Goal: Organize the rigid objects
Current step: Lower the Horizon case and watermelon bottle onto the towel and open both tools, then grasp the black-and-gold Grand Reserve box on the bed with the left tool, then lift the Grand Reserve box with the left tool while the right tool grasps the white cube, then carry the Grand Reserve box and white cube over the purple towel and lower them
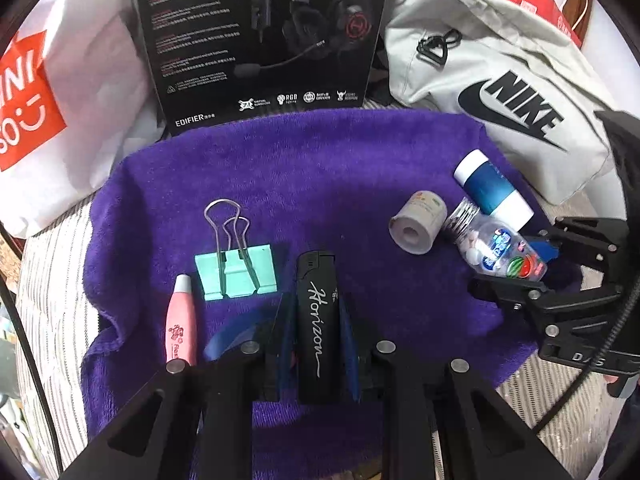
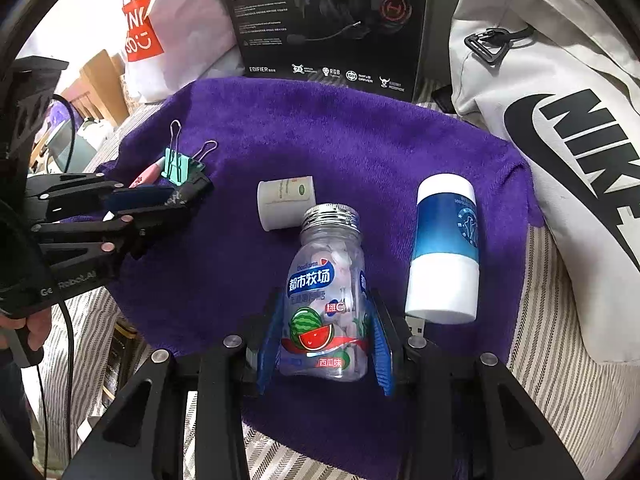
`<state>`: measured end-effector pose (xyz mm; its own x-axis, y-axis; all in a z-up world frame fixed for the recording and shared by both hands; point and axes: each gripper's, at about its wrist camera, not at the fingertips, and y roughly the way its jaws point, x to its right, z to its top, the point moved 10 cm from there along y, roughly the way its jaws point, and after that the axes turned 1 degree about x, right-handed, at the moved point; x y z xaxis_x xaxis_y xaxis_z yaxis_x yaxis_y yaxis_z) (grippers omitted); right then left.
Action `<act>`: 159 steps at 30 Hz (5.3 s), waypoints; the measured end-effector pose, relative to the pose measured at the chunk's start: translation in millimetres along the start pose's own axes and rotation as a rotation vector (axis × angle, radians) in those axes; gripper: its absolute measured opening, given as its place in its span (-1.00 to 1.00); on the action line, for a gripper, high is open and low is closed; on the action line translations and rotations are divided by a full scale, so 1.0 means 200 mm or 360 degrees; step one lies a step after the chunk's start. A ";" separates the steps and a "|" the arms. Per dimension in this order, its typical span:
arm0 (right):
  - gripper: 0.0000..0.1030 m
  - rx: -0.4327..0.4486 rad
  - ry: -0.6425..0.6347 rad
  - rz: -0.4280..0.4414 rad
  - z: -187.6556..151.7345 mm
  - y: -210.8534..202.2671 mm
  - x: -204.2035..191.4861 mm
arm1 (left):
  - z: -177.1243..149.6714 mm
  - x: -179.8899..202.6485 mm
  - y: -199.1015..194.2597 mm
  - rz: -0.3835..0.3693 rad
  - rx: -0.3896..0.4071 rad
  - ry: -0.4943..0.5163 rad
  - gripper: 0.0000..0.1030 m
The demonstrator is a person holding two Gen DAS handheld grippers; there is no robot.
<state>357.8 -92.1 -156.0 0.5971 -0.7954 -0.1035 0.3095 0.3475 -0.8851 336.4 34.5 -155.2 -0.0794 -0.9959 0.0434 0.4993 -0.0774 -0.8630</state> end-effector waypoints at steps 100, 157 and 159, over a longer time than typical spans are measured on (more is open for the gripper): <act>0.14 0.0037 0.0241 0.0261 -0.64 -0.32 -0.76 | -0.79 -0.17 -0.51 0.0201 0.0030 -0.0167 -0.56; -0.47 0.0002 -0.0083 0.0000 -0.63 -0.25 -0.74 | -0.80 -0.21 -0.53 0.0203 0.0058 -0.0245 -0.56; -0.47 0.0006 -0.0074 0.0011 -0.63 -0.26 -0.73 | -0.79 -0.20 -0.55 0.0205 0.0065 -0.0242 -0.56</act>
<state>161.2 -57.2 -151.7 0.6332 -0.7690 -0.0882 0.3081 0.3549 -0.8827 148.6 91.0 -141.7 0.1173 -0.9930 0.0123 0.5317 0.0523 -0.8453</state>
